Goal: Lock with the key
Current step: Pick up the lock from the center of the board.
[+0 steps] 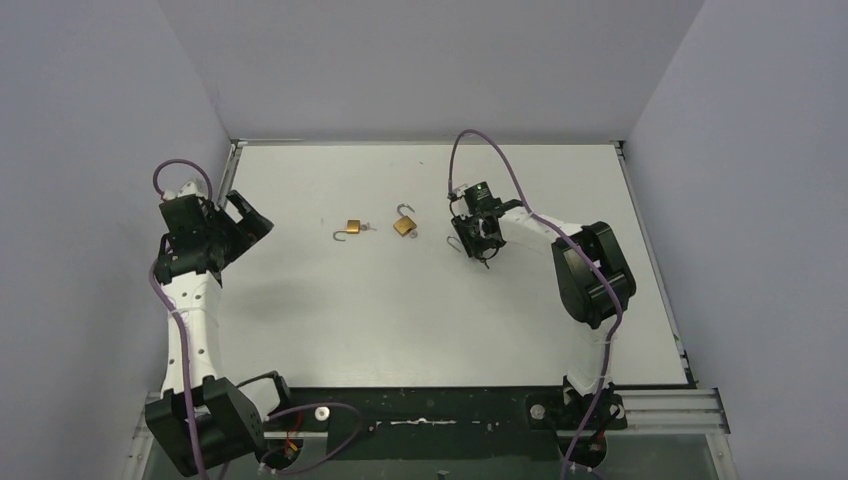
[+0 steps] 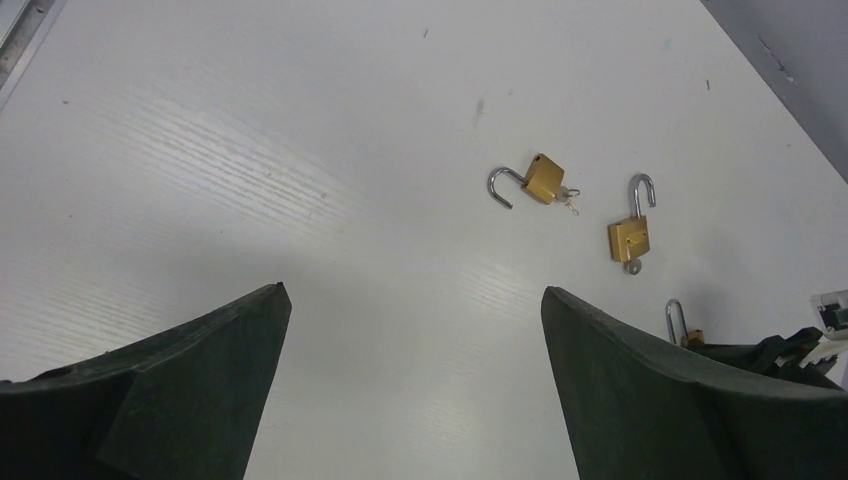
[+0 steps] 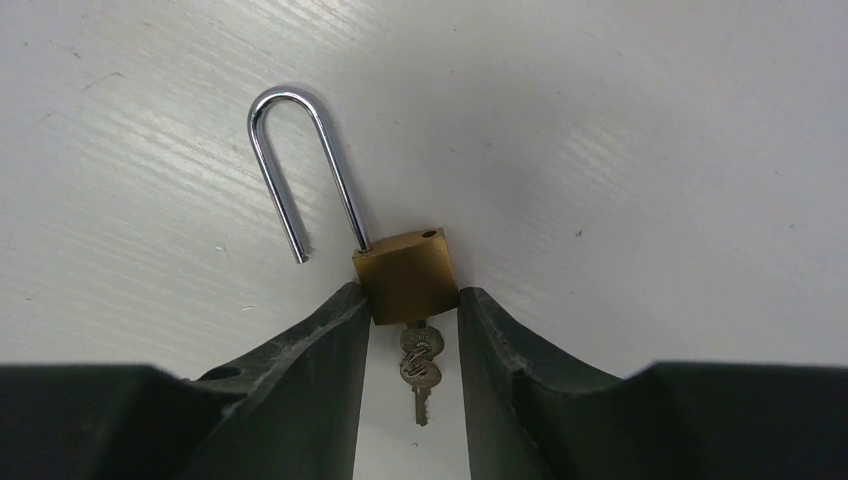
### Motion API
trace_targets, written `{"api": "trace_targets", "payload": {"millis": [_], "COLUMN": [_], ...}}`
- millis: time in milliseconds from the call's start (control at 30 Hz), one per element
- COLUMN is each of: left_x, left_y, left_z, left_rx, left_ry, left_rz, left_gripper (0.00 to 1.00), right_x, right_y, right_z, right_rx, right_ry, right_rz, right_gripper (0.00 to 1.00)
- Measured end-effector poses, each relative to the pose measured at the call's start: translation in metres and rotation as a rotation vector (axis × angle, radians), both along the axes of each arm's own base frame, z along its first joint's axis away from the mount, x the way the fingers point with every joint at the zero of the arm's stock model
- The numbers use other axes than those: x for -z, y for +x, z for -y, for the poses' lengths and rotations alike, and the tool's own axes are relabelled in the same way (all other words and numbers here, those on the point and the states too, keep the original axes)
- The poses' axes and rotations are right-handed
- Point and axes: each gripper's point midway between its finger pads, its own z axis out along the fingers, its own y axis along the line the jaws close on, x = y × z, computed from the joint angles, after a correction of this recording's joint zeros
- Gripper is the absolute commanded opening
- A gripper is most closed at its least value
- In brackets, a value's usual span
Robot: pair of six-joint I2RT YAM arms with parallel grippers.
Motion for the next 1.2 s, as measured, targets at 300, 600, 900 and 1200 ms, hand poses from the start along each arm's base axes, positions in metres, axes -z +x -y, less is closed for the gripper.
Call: {"api": "trace_targets", "payload": {"millis": [300,600,900,1200], "left_x": [-0.029,-0.056,-0.109,-0.161], "left_y": [0.007,0.026,0.030,-0.023], "left_z": [0.014,0.072,0.131,0.221], "left_rx": [0.054,0.305,0.670,1.216], "left_ry": [0.086,0.083,-0.043,-0.320], "left_rz": [0.090,0.260,0.451,0.635], "left_gripper": [0.97,0.97,0.97,0.97], "right_x": [0.000,-0.001,-0.026,-0.063], "right_y": [0.002,-0.002,-0.020,-0.027], "right_z": [-0.001,-0.010,-0.029,-0.039], "right_rx": [0.000,-0.010,-0.040,-0.062], "right_ry": [0.005,0.054,0.191,0.284], "right_rz": [0.007,-0.014,-0.043,0.001], "right_gripper": [0.04,0.01,0.00,0.00]}}
